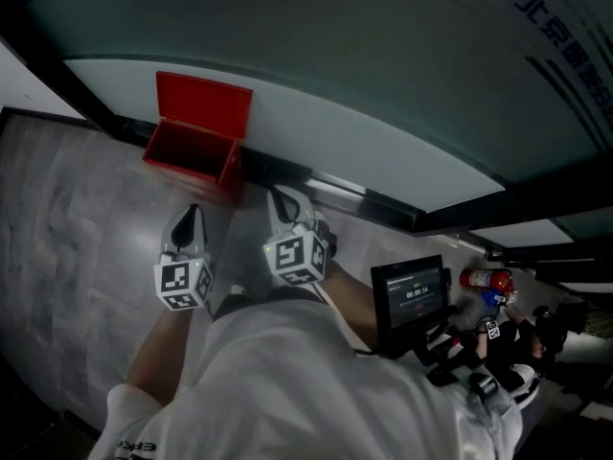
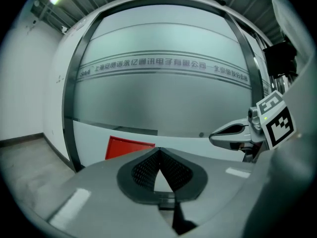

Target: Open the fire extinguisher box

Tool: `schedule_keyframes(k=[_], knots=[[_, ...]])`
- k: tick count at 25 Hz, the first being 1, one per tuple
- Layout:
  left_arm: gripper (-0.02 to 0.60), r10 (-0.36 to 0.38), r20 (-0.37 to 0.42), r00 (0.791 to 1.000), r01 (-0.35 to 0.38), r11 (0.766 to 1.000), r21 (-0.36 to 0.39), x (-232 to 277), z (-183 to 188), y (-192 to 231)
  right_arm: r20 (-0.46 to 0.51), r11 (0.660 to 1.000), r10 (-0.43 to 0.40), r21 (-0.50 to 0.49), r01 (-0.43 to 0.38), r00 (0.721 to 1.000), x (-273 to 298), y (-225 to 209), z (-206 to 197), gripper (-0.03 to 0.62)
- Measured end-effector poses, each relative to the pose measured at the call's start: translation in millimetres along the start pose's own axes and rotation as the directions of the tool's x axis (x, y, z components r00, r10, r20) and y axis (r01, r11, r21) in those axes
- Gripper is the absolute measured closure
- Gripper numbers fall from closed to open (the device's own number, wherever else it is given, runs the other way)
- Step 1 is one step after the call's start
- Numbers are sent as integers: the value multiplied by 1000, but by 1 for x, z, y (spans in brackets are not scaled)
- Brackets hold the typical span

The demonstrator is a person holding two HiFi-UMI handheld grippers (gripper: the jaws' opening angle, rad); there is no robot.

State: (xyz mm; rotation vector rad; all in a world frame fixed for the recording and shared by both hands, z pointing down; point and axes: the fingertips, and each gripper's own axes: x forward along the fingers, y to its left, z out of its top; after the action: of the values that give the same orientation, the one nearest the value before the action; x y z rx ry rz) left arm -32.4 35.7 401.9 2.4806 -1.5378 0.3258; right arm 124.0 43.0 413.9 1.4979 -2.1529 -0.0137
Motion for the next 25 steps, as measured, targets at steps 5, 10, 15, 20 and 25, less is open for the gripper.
schedule_keyframes(k=[5,10,15,20,25], knots=[[578,-17,24,1000,17,1000,-11,-29,1,14,24,1000,-13,25,12,1000,-21,24,10,582],[578,-44,46,998,45,999,-9,-47,5,15,36,999,1,44,-3,999,-38,50,19,582],[578,-73,58,996,73,997,-2,-55,10,10,49,995,34,94,-38,998,-49,64,26,582],[578,-79,58,995,79,997,-6,-59,11,14,60,988,51,145,-59,997,-53,73,31,582],[578,-84,61,995,85,996,-12,-55,17,16,60,984,45,171,-55,997,-51,68,37,582]])
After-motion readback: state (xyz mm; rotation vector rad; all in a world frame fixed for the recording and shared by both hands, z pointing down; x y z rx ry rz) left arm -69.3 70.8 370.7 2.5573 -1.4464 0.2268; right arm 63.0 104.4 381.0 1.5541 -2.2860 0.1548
